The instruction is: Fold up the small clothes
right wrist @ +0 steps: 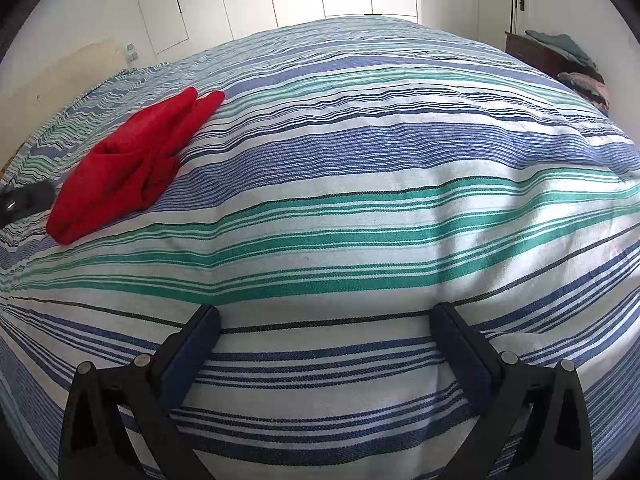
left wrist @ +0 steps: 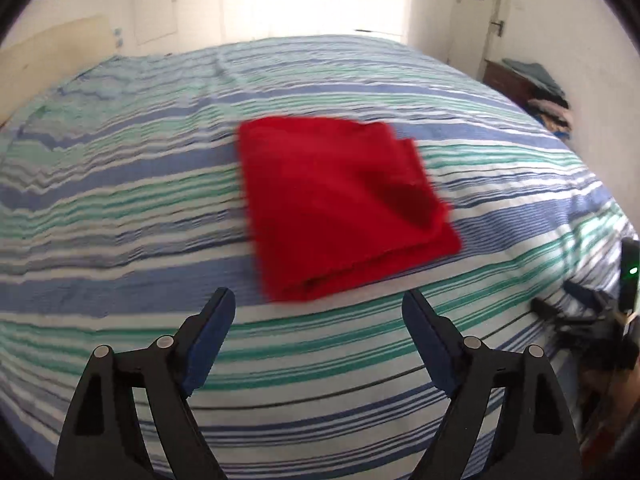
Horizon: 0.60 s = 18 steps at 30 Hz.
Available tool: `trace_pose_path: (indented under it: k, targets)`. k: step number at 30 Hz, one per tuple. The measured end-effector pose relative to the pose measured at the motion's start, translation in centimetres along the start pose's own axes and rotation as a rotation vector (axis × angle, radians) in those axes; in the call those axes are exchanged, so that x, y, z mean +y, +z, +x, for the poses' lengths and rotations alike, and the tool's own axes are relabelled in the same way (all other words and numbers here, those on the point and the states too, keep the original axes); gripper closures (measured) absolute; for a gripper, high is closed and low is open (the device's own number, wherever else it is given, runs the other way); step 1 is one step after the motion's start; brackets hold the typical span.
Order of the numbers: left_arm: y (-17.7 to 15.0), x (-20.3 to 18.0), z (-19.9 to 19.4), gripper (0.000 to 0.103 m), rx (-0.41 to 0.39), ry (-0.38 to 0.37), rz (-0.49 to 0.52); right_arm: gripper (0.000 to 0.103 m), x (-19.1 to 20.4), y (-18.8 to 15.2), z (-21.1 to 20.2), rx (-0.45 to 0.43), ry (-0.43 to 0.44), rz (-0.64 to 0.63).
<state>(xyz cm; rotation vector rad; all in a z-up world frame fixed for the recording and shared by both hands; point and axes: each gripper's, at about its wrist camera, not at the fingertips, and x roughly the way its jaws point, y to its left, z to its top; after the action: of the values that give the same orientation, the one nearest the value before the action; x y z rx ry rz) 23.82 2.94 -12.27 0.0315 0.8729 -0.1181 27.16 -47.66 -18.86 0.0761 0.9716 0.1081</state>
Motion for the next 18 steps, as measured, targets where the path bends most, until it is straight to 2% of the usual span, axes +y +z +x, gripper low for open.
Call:
trace_pose_path:
  k: [2, 4, 5, 6, 8, 10, 14, 16, 18]
  targets:
    - [-1.8, 4.6, 0.9, 0.021, 0.048, 0.074, -0.085, 0.0, 0.0, 0.3, 0.1, 0.016, 0.003, 0.005]
    - [-4.0, 8.4, 1.9, 0.022, 0.078, 0.099, -0.19, 0.0, 0.3, 1.4, -0.3, 0.061, -0.013, 0.017]
    - [-5.1, 9.8, 2.1, 0.022, 0.085, 0.107, -0.232, 0.003, 0.7, 2.3, -1.0, 0.065, 0.007, 0.05]
    - [-6.4, 10.9, 2.5, 0.022, 0.083, 0.095, -0.275, 0.005, 1.3, 3.3, -1.9, 0.041, 0.118, 0.114]
    - [-7.6, 11.3, 2.2, 0.021, 0.026, 0.049, -0.32, 0.005, 3.1, 5.2, -2.9, 0.02, 0.341, 0.217]
    - [-7.4, 11.0, 2.5, 0.02, 0.025, 0.044, -0.322, 0.006, 6.4, 7.7, -2.4, 0.053, 0.466, 0.226]
    - [-7.3, 10.6, 2.7, 0.016, 0.017, 0.04, -0.303, 0.017, 11.4, 12.5, 1.3, 0.105, 0.517, 0.21]
    - [-7.3, 11.0, 2.5, 0.015, 0.015, 0.031, -0.305, 0.023, 13.1, 13.8, 4.9, 0.203, 0.452, 0.204]
    - [-7.4, 11.0, 2.2, 0.014, 0.014, 0.023, -0.308, 0.069, 14.1, 13.8, 8.9, 0.347, 0.391, 0.173]
